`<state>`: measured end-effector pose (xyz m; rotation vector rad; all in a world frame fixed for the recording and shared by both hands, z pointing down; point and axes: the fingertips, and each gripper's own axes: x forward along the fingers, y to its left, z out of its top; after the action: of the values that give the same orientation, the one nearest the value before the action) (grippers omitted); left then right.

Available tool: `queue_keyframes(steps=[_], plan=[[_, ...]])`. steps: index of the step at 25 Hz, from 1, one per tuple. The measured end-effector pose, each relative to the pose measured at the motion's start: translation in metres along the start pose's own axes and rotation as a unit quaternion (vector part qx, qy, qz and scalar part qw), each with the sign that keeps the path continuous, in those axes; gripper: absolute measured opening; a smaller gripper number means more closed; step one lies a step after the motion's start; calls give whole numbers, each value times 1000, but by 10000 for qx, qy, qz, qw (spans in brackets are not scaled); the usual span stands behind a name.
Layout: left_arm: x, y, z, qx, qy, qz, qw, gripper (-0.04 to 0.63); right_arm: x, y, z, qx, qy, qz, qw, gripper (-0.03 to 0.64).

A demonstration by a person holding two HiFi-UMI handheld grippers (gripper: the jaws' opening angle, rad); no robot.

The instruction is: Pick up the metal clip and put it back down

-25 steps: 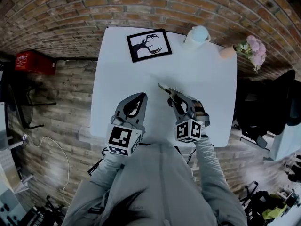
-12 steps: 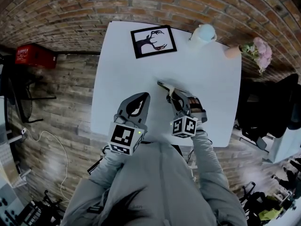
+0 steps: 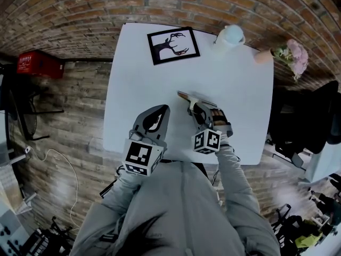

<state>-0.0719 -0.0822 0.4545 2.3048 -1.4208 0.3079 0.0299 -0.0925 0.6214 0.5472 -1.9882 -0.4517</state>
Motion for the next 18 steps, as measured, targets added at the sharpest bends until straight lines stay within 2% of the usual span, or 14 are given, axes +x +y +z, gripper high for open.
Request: queue_keyframes(steps=[18], plan=[[-7,-6,11,107,-157,-56,9998,26,-25,2,14,427,-245,201,9986,147]])
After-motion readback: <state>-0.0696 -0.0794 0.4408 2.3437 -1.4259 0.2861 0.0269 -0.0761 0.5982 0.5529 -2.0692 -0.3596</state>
